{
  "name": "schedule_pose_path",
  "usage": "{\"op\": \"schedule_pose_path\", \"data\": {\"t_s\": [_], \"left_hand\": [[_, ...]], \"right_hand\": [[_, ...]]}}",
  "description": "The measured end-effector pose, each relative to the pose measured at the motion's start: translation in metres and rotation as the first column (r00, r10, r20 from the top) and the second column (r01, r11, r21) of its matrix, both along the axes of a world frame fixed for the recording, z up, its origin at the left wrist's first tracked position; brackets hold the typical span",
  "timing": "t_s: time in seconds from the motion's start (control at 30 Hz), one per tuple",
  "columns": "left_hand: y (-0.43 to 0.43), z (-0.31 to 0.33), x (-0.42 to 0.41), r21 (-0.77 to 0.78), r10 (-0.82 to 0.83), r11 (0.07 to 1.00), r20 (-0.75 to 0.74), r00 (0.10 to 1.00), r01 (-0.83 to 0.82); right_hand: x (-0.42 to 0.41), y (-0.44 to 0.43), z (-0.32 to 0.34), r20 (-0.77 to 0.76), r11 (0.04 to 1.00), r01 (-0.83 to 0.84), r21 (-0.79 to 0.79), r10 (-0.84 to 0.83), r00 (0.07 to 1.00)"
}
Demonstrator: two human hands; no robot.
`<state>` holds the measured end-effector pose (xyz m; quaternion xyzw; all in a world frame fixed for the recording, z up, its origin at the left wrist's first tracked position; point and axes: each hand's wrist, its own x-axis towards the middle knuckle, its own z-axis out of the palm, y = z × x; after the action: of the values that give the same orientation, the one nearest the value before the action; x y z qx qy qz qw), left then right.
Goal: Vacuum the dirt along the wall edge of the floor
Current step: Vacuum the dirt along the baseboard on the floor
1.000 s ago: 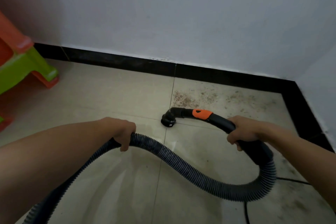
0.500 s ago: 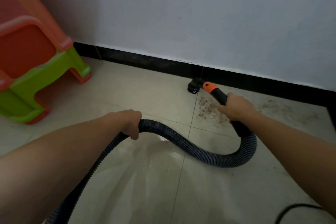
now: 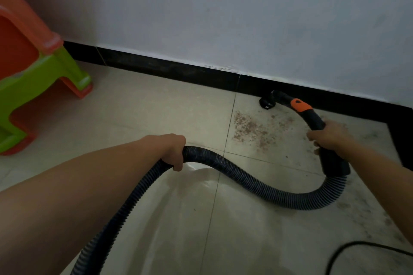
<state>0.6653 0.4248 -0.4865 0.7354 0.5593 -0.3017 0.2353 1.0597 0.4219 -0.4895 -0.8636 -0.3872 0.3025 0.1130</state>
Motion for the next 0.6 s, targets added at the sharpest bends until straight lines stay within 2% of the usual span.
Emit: {"op": "schedule_pose_path", "data": {"t_s": [0.1, 0.33, 0.5, 0.6], "left_hand": [[0.001, -0.001, 0.002, -0.019, -0.004, 1.000, -0.026, 1.000, 0.003], [-0.006, -0.009, -0.006, -0.047, -0.092, 0.995, -0.131, 0.987, 0.087], [-0.010, -0.005, -0.010, -0.034, -0.080, 0.997, -0.125, 0.989, 0.076], [-0.011, 0.000, -0.007, -0.027, -0.079, 0.997, -0.117, 0.990, 0.076]], "right_hand": [[0.011, -0.009, 0.000, -0.098, 0.998, 0.070, -0.004, -0.070, 0.993], [-0.027, -0.008, 0.004, -0.131, 0.979, -0.187, -0.083, 0.175, 0.976], [-0.029, -0.005, 0.006, -0.080, 0.982, -0.179, -0.064, 0.174, 0.982], [-0.035, -0.008, 0.008, -0.075, 0.969, -0.234, -0.084, 0.228, 0.971]]}}
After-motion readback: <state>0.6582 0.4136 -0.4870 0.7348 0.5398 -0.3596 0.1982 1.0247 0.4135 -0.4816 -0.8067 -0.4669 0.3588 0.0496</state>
